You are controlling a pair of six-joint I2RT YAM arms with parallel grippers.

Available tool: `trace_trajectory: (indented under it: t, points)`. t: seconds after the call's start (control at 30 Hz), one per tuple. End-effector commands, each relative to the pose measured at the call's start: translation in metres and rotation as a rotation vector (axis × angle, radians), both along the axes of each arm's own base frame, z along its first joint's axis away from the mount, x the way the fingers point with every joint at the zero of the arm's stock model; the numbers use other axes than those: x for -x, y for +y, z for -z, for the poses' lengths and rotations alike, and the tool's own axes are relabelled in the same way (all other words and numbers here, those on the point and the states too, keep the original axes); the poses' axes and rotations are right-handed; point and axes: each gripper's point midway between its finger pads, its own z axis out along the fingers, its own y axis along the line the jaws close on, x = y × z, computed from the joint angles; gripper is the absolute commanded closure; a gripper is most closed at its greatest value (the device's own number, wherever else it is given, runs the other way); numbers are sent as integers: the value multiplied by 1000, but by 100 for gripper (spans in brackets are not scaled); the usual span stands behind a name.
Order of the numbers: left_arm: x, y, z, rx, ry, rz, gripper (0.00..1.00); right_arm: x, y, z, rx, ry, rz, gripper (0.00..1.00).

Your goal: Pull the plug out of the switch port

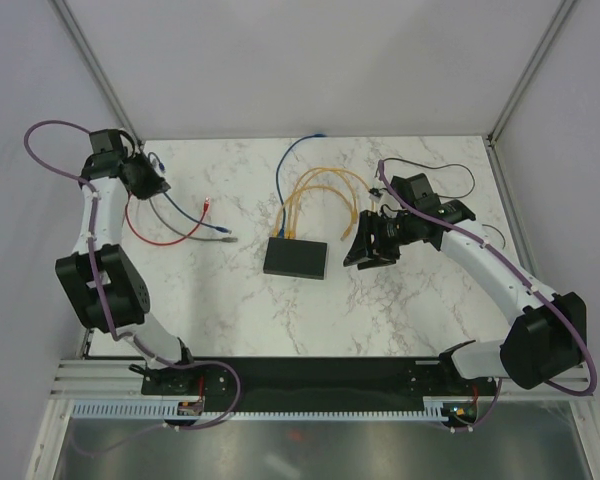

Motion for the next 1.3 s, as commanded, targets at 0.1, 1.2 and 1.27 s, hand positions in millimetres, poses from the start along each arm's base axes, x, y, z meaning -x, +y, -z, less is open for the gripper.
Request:
trace_trajectory:
  t: [0.1, 1.2, 1.27]
  points:
    - [-49, 22, -11, 27, -160, 96, 98, -2, -2, -9, 6, -39, 10, 44]
    - [17, 55, 3, -84, 195, -225, 11, -53, 26, -18, -13, -53, -26, 46]
    - [25, 44, -5, -71, 182, -223, 11, -62, 33, -14, -12, -39, -35, 46]
